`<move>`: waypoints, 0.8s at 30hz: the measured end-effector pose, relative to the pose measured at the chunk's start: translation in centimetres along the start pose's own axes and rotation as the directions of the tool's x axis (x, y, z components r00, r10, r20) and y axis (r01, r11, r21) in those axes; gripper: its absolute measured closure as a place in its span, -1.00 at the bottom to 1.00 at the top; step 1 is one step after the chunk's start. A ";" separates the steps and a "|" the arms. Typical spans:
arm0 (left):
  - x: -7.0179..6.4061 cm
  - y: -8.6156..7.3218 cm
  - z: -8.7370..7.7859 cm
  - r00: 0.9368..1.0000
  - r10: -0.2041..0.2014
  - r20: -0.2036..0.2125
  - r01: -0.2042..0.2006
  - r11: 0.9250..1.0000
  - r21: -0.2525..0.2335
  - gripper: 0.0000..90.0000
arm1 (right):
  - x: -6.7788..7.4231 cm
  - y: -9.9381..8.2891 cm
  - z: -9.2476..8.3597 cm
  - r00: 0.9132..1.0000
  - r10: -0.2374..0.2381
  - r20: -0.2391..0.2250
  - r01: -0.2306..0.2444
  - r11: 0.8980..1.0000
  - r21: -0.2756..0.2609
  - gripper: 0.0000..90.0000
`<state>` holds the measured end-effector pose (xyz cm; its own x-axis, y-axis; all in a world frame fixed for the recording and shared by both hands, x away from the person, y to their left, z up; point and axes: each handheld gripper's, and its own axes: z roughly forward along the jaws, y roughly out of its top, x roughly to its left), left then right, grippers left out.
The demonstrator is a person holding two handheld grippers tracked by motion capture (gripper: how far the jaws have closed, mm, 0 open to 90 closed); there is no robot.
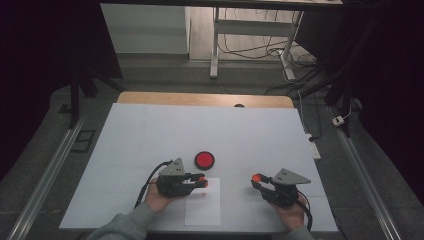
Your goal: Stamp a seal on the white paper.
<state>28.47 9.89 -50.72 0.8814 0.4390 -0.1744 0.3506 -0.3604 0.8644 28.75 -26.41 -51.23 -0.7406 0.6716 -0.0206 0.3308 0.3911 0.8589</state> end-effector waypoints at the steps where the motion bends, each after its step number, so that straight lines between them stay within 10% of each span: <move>1: 0.0 0.0 0.0 1.000 0.000 0.000 0.000 1.000 0.001 0.60 | 0.0 0.0 0.0 1.000 0.000 0.001 0.000 1.000 0.000 0.43; 24: 1.3 1.4 -1.6 0.999 -0.048 -0.006 0.047 0.999 -0.008 0.60 | 0.1 0.0 0.2 1.000 -0.010 -0.003 0.010 1.000 0.002 0.43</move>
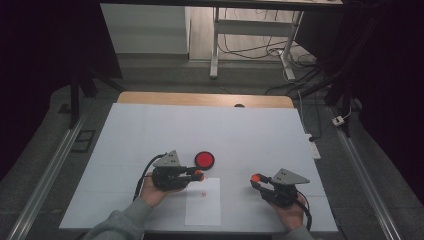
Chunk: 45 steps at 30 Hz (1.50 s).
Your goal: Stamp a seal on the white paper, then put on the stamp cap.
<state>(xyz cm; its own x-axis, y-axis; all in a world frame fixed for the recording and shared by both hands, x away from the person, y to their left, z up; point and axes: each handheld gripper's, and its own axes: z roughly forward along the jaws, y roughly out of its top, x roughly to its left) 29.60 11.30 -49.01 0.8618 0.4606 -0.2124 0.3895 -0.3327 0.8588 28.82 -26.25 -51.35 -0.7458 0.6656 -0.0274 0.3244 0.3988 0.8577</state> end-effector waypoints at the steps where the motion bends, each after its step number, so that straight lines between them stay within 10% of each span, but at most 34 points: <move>1: 0.1 0.1 -0.1 1.000 -0.003 0.003 0.003 1.000 -0.002 0.60 | 0.0 0.0 0.0 1.000 0.001 -0.001 -0.001 1.000 -0.004 0.43; 30: 0.8 1.4 -0.8 1.000 -0.010 0.010 0.010 1.000 -0.001 0.60 | 0.3 0.3 0.2 1.000 -0.004 -0.014 0.004 1.000 -0.012 0.43; 45: 0.6 1.4 -0.7 1.000 -0.008 0.011 0.008 1.000 0.002 0.60 | 3.1 1.6 2.1 0.994 -0.038 -0.100 0.036 0.999 -0.021 0.43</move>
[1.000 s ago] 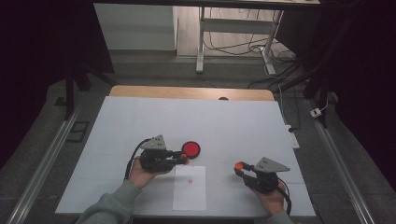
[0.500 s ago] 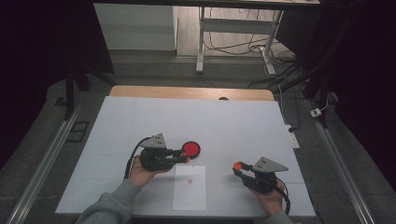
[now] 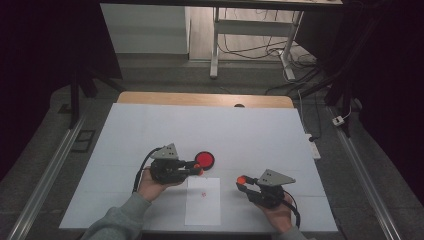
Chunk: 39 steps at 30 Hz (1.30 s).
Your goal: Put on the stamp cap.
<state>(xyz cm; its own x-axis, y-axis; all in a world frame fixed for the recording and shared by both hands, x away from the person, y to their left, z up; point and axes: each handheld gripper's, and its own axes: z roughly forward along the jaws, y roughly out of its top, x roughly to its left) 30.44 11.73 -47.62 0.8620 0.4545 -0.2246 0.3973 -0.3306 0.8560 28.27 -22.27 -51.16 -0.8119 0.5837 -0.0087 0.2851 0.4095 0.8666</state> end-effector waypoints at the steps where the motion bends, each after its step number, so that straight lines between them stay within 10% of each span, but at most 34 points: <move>1: 0.0 0.0 0.0 1.000 0.000 0.001 0.000 1.000 0.001 0.60 | 0.2 0.1 0.2 1.000 -0.005 -0.004 0.005 1.000 0.005 0.43; 39: -0.4 0.0 0.9 1.000 0.007 0.027 -0.007 1.000 0.026 0.60 | 4.8 2.2 5.6 0.989 -0.047 -0.137 0.049 0.999 0.013 0.43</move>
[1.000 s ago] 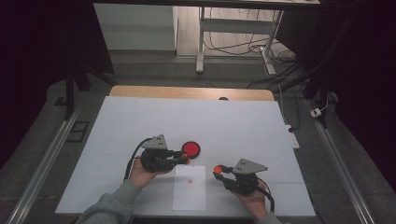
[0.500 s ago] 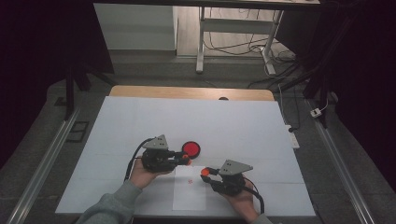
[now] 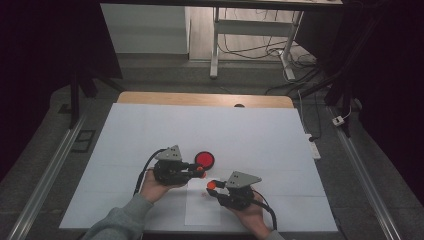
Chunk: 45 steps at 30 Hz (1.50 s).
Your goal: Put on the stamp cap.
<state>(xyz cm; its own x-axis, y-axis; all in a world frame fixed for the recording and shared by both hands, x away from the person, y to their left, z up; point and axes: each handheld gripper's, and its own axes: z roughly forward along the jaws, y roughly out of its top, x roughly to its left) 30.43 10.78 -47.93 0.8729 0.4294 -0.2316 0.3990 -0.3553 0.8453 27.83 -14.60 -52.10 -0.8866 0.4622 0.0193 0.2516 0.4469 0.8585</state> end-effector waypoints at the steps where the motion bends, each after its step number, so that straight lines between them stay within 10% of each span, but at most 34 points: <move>1: -0.1 0.0 0.0 1.000 0.002 0.001 -0.002 1.000 0.001 0.60 | 0.0 0.0 0.0 1.000 -0.002 -0.002 0.002 1.000 -0.001 0.43; 45: -1.4 -0.2 2.4 0.998 0.020 0.063 -0.022 0.999 0.036 0.60 | 0.0 0.0 -0.1 1.000 -0.001 -0.002 0.001 1.000 -0.008 0.43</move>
<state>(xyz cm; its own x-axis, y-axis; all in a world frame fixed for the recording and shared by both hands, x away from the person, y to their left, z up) 29.78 8.22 -48.93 0.8965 0.3694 -0.2447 0.3897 -0.3943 0.8323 27.83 -14.70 -52.11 -0.8875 0.4603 0.0195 0.2477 0.4411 0.8626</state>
